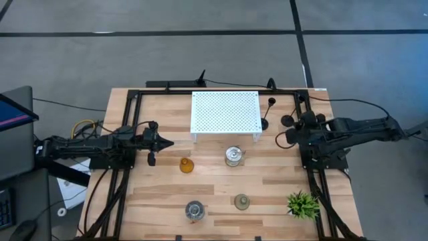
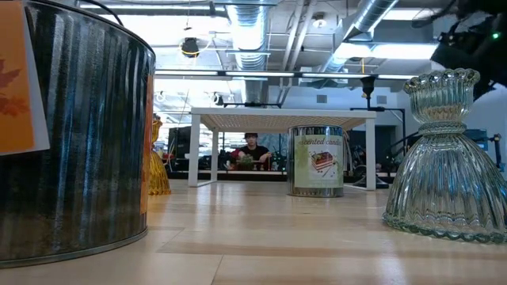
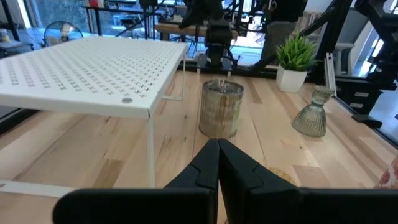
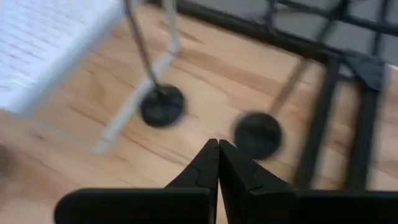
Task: Pick & Place candle stick holders
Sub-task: Put the right black candle holder on the shelf
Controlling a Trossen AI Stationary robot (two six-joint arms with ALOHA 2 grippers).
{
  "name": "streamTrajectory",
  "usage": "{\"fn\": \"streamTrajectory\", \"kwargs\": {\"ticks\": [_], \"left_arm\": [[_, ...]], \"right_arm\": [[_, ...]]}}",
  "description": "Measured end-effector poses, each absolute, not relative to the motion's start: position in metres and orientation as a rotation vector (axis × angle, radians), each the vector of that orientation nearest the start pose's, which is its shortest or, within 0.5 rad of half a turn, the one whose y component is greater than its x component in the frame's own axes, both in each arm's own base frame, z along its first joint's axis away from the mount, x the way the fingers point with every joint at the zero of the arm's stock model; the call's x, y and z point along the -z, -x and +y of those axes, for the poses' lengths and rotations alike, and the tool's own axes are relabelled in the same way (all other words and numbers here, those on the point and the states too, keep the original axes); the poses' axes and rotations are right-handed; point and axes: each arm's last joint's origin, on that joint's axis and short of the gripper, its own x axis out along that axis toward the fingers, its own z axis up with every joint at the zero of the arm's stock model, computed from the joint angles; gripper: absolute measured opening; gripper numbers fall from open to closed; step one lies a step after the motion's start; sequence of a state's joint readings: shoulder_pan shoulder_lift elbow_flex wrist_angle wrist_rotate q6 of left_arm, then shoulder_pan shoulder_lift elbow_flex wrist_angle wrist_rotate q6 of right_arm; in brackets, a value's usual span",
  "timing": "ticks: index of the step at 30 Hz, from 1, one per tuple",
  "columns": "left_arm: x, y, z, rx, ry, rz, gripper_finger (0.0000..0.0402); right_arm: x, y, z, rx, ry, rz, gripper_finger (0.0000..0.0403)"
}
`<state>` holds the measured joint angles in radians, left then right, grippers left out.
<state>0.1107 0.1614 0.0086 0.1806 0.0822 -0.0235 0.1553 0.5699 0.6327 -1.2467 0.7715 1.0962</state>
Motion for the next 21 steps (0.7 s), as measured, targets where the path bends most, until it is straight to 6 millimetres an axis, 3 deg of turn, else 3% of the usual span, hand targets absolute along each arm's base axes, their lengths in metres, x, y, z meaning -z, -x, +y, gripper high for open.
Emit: {"fn": "streamTrajectory", "kwargs": {"ticks": [5,13,21], "left_arm": [[-0.166,-0.110,0.011,-0.062,0.025,0.022,0.0006],[-0.160,-0.115,0.013,-0.124,0.028,0.088,0.0006],[-0.159,-0.116,0.013,-0.124,0.031,0.097,0.0006]], "right_arm": [[-0.244,-0.076,-0.008,1.037,-0.501,0.435,0.0000],[-0.241,-0.084,-0.008,1.093,-0.504,0.394,0.0000],[-0.205,-0.090,-0.010,1.258,-0.506,0.367,0.0000]]}}
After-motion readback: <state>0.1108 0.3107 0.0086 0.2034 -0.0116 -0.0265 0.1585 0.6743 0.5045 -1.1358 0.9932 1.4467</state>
